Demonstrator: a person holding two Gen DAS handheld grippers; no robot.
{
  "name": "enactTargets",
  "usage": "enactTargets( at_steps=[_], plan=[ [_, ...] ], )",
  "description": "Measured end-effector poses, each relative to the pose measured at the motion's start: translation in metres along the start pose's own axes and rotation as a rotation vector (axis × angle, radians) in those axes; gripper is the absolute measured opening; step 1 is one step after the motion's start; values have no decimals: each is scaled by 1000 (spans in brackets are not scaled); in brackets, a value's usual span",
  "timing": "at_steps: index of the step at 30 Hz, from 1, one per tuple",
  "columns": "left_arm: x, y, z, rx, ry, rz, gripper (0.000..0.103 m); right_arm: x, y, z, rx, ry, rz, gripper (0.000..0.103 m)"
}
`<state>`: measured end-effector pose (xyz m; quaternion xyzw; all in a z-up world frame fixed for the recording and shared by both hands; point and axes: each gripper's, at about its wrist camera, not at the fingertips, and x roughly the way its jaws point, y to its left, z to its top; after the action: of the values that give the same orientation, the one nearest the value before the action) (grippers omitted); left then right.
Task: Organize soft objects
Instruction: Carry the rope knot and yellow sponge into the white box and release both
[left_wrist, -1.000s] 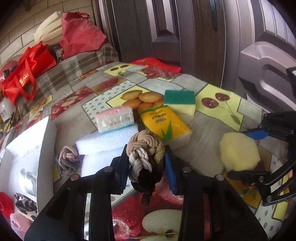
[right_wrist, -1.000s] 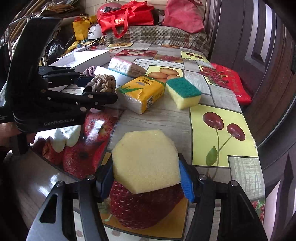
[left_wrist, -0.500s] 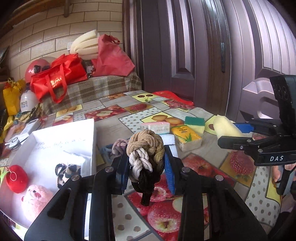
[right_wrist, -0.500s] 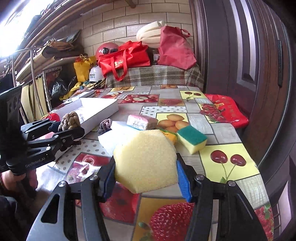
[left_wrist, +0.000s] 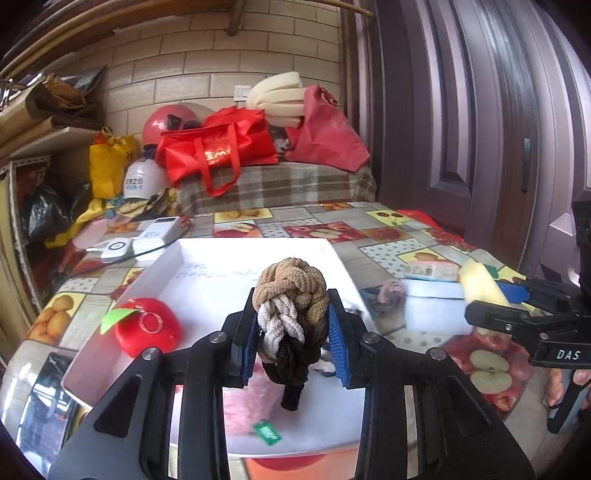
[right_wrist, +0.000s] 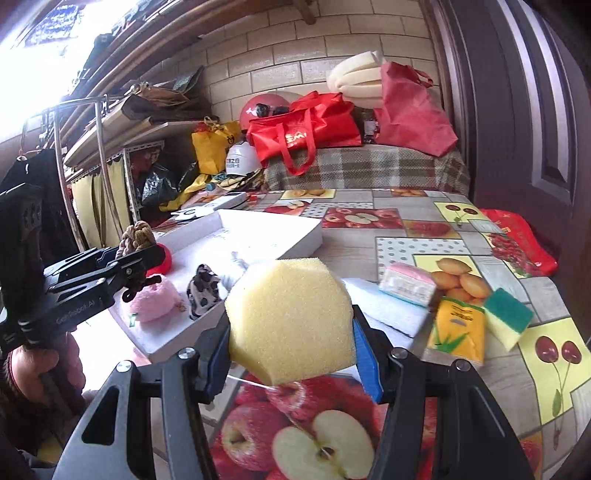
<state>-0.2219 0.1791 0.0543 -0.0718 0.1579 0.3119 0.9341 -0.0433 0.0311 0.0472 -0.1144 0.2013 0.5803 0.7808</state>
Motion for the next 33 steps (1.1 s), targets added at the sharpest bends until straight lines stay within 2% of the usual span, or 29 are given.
enactTargets(
  at_steps=[4,7,13,17,21,25,28,31,33],
  plan=[
    [3,42,0,-95,5,79,33,14,25,3,-43,5,66,57],
    [11,57,-1,-135,22,100,33,26,45,6,-76,19,126,57],
    [24,57,3,-116,39,92,33,60,83,13,-134,81,220,57],
    [29,60,5,-124,50,78,33,84,100,14,-179,168,241,57],
    [28,62,5,-131,48,71,33,100,103,10,-193,256,230,57],
    [26,64,5,-139,44,72,33,109,104,11,-211,265,190,57],
    [27,65,6,-150,47,75,33,119,97,17,-190,256,128,57],
    [27,66,6,-156,46,79,33,133,84,27,-139,242,50,57],
    [27,66,6,-158,48,83,33,136,71,33,-80,221,30,57]
  ],
)
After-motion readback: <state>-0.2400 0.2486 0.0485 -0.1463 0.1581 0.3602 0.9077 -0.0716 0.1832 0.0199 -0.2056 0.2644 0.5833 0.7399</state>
